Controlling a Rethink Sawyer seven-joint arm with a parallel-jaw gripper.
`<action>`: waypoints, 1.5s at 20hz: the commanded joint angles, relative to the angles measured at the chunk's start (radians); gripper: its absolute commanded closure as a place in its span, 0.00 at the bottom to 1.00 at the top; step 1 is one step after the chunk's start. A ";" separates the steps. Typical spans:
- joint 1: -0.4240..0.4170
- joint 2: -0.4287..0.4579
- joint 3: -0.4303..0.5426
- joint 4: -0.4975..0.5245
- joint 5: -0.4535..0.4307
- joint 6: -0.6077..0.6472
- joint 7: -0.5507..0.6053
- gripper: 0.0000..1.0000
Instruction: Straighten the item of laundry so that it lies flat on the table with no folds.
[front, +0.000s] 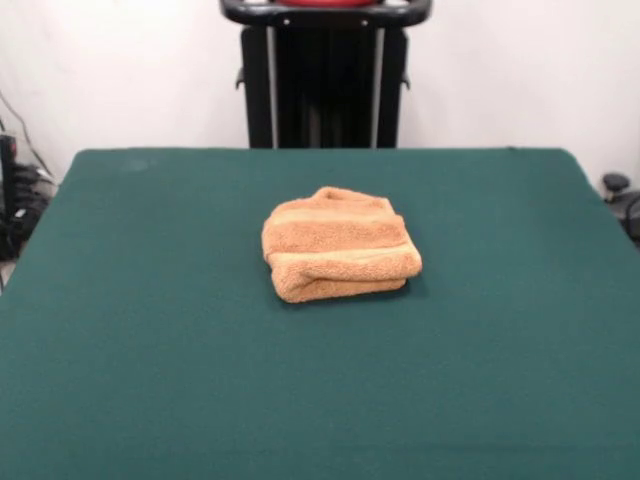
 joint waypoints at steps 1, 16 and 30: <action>0.094 0.019 -0.040 0.071 -0.123 0.015 0.207 0.00; 0.107 0.140 -0.066 0.084 -0.295 -0.267 0.192 0.00; 0.279 0.458 -0.307 0.005 -0.284 -0.567 0.249 0.00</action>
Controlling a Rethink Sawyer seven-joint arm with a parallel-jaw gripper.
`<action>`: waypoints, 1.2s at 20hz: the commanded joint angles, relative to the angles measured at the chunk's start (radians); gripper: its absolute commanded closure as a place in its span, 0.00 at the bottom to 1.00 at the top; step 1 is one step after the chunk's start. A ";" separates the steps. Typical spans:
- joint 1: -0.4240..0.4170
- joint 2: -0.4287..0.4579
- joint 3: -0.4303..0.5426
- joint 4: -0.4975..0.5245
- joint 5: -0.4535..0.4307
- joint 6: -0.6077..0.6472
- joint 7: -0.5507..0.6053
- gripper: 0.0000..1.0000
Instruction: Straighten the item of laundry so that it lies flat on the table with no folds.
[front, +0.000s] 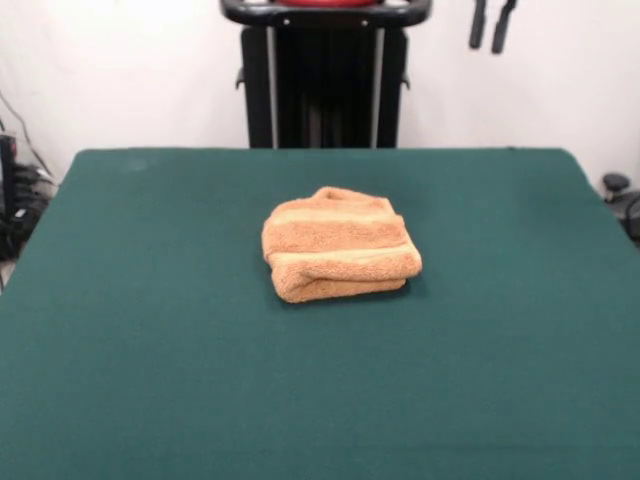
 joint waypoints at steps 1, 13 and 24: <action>0.093 0.228 -0.136 -0.003 -0.021 -0.178 0.234 0.00; 0.273 0.417 -0.384 -0.071 0.037 -0.277 0.174 0.00; 0.337 0.449 -0.417 -0.033 0.099 -0.534 0.181 0.00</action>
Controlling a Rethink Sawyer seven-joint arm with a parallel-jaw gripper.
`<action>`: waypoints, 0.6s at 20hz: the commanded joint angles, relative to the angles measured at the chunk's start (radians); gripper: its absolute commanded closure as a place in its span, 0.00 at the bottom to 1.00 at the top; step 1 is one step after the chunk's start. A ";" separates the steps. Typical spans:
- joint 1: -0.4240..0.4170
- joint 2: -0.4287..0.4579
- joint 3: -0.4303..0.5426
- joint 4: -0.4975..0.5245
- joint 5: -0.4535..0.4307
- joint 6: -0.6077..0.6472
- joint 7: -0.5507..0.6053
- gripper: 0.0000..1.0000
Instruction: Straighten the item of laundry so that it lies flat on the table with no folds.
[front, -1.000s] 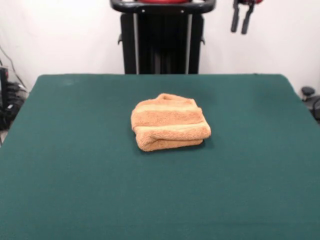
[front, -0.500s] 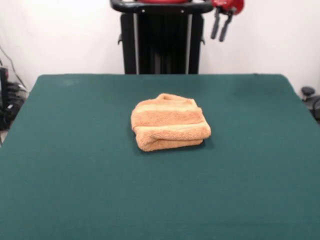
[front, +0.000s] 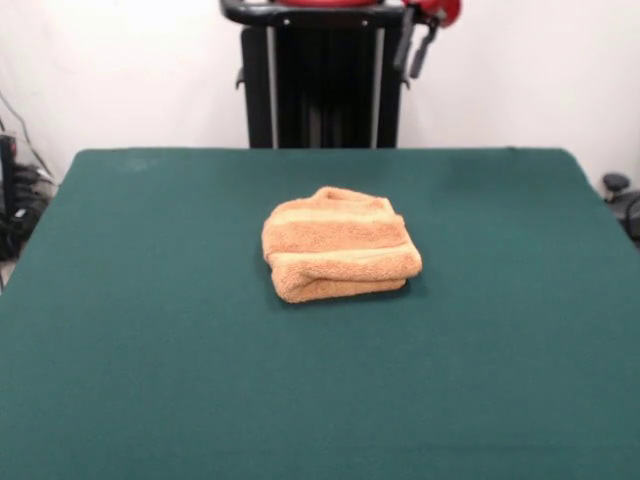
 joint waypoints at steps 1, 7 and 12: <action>0.029 0.068 -0.010 -0.022 0.099 -0.229 0.180 0.00; 0.021 0.057 0.000 0.004 0.138 -0.358 0.170 0.00; 0.036 0.132 -0.038 -0.013 0.183 -0.366 0.121 0.00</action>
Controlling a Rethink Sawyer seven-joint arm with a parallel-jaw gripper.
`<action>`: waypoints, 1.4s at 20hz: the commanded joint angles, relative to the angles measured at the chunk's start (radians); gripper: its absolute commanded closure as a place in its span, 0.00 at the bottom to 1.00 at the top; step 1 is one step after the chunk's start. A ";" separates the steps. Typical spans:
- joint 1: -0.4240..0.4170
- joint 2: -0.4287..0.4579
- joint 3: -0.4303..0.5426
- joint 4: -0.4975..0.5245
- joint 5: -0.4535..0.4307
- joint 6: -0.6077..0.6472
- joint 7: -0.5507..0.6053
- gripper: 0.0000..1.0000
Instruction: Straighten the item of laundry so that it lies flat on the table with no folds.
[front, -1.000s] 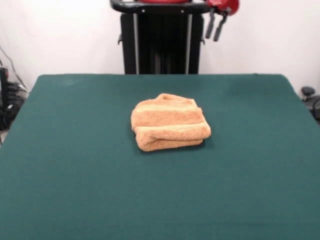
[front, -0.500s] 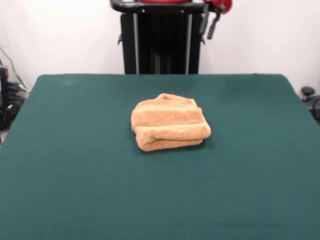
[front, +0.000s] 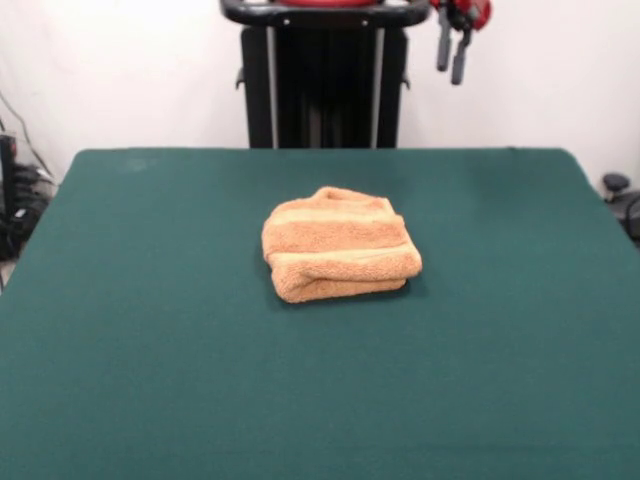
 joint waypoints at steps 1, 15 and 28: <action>0.023 0.101 -0.004 -0.017 0.107 -0.068 0.114 0.00; -0.034 0.215 -0.057 -0.138 0.101 0.001 0.063 0.00; 0.020 0.089 0.001 -0.176 0.048 0.067 0.064 0.00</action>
